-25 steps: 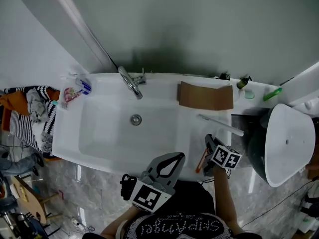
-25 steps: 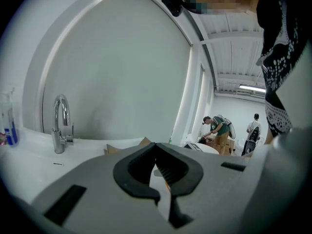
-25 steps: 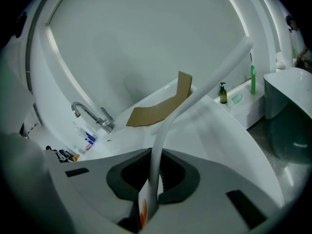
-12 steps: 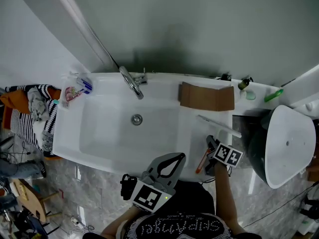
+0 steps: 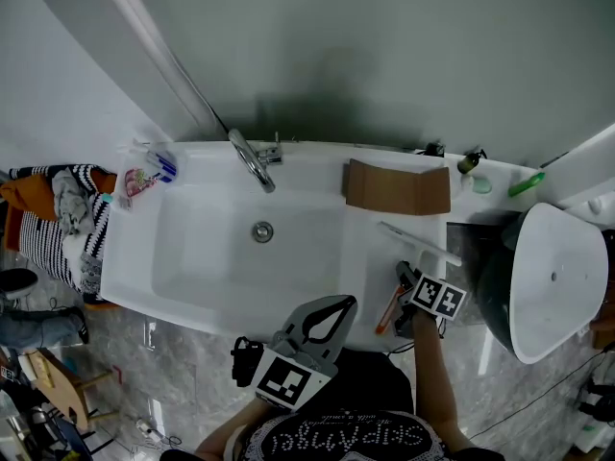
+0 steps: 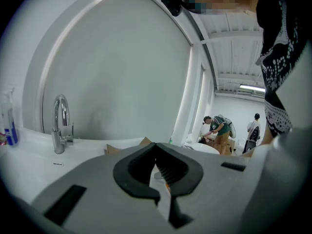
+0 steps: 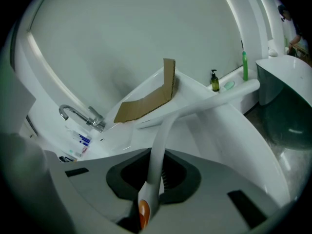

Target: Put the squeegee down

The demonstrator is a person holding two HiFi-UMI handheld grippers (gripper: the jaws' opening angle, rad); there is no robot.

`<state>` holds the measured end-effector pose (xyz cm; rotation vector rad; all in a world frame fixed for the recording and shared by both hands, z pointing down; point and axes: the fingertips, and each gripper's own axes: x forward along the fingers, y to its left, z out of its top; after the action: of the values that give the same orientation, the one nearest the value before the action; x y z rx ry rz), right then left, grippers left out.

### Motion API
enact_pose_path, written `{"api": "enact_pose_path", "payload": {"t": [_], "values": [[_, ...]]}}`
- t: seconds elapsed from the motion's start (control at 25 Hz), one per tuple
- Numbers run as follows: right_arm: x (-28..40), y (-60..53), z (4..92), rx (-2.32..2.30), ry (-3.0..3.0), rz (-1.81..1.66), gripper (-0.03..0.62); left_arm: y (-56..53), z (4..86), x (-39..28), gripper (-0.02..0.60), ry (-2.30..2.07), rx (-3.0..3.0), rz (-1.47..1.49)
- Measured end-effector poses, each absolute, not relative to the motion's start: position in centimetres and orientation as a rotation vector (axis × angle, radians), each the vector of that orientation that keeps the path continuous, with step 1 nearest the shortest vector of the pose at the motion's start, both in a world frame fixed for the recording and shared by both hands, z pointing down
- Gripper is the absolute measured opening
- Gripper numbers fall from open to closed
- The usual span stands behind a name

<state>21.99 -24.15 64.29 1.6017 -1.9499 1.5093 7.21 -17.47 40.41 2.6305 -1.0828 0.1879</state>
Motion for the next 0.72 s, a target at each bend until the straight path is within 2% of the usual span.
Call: {"api": "enact_pose_path", "payload": {"t": [0.24,0.32,0.4,0.72], "values": [[21.7,-24.3,63.9,1.553,-1.993,1.38,0.052,-17.5,40.3,7.1,0.005,-1.085,2.634,0.191],[21.5,-24.4,63.7,1.541,-2.004,1.361,0.106,-17.5,40.3,7.1,0.005,-1.084,2.634,0.192],[21.3,-24.4,63.6,1.531,-2.005,1.377,0.127,-17.4,40.2,7.2,0.005,-1.082,2.64,0.189],[23.1,-24.0,63.5,1.609,-1.962,1.368,0.129,-17.0,39.9,7.4,0.005,-1.067,2.655,0.183]]}}
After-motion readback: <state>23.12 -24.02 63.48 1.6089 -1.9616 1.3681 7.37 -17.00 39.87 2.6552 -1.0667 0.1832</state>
